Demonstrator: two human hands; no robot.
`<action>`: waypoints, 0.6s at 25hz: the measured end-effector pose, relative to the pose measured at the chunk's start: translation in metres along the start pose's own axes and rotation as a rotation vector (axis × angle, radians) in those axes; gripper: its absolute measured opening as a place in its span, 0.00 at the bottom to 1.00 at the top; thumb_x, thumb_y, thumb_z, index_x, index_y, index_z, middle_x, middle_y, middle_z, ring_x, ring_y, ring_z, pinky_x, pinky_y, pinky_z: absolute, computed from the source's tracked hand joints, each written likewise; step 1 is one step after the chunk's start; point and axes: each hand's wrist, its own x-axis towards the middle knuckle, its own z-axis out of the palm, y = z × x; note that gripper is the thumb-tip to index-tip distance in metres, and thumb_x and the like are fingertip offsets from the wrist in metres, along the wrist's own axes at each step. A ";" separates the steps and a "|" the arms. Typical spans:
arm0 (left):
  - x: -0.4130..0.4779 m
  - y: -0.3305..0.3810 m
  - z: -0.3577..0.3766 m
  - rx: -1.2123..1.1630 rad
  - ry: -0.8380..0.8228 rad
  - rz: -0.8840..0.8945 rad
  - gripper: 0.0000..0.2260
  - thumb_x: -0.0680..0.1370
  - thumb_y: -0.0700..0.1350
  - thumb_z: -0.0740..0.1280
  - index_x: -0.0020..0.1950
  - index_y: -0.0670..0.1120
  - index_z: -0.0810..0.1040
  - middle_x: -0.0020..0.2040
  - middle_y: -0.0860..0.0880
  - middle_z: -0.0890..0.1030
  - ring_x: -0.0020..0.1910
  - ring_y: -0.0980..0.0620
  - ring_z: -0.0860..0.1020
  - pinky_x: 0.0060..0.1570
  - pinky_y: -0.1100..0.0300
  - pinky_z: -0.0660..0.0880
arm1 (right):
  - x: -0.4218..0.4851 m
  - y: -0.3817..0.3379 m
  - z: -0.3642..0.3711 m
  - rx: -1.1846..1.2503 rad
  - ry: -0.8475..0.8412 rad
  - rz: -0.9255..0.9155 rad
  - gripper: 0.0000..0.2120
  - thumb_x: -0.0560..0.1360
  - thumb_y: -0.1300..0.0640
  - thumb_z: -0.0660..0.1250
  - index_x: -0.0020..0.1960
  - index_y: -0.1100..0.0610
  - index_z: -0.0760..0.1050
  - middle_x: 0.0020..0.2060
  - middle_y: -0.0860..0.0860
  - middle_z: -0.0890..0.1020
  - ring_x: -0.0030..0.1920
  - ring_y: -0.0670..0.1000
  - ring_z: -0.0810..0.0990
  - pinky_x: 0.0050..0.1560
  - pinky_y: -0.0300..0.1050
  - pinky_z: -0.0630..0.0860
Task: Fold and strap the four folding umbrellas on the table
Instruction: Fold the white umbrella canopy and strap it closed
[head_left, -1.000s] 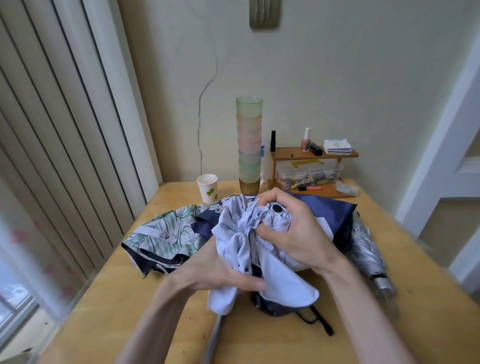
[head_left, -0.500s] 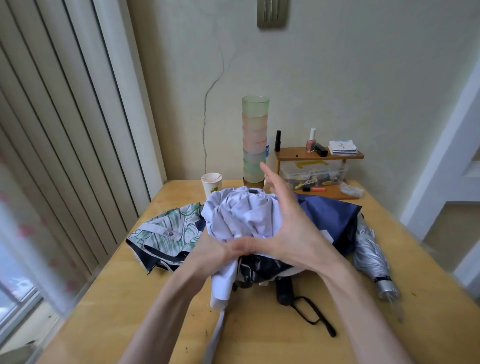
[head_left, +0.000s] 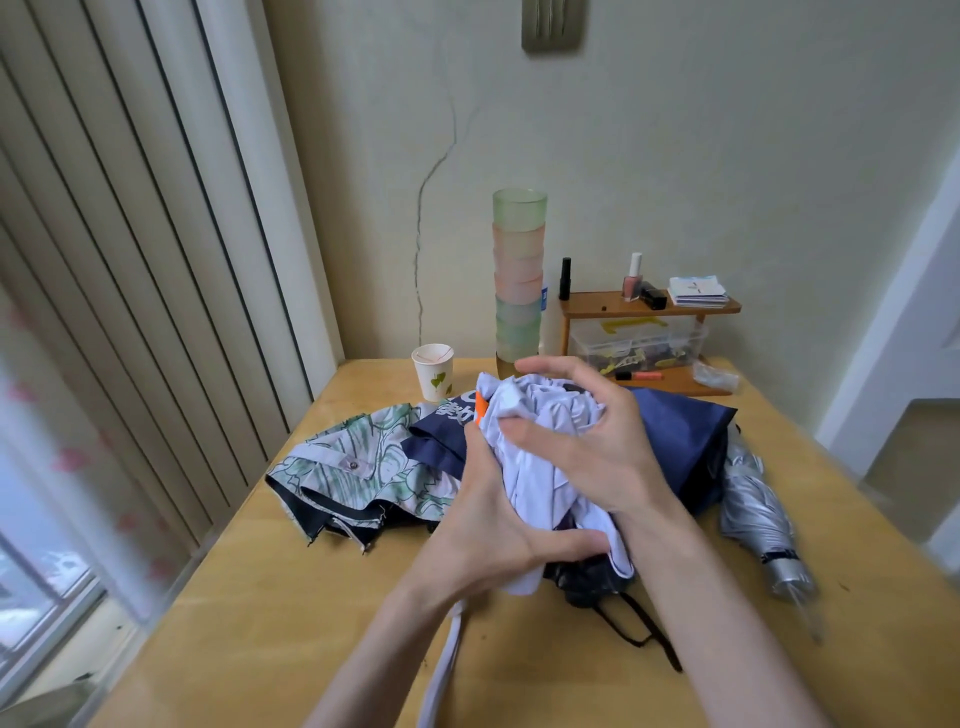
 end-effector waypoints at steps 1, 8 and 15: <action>0.000 -0.004 0.004 -0.031 0.025 -0.011 0.53 0.59 0.55 0.86 0.72 0.57 0.53 0.70 0.65 0.67 0.66 0.77 0.70 0.61 0.74 0.72 | 0.000 -0.001 -0.001 0.019 -0.007 0.006 0.20 0.71 0.68 0.81 0.60 0.54 0.83 0.51 0.47 0.88 0.54 0.48 0.87 0.53 0.43 0.83; 0.002 -0.022 0.011 -0.224 0.003 -0.037 0.25 0.70 0.35 0.81 0.63 0.48 0.78 0.52 0.54 0.87 0.50 0.56 0.85 0.47 0.63 0.79 | -0.002 0.001 0.006 0.217 0.132 0.050 0.17 0.70 0.70 0.80 0.54 0.56 0.83 0.48 0.54 0.89 0.49 0.53 0.88 0.46 0.45 0.84; 0.002 -0.031 0.007 -0.280 0.021 -0.084 0.11 0.69 0.42 0.76 0.50 0.49 0.83 0.44 0.52 0.87 0.42 0.51 0.83 0.44 0.56 0.81 | -0.006 0.003 0.014 0.199 -0.016 0.086 0.20 0.69 0.63 0.83 0.58 0.53 0.81 0.50 0.48 0.88 0.51 0.47 0.88 0.48 0.40 0.82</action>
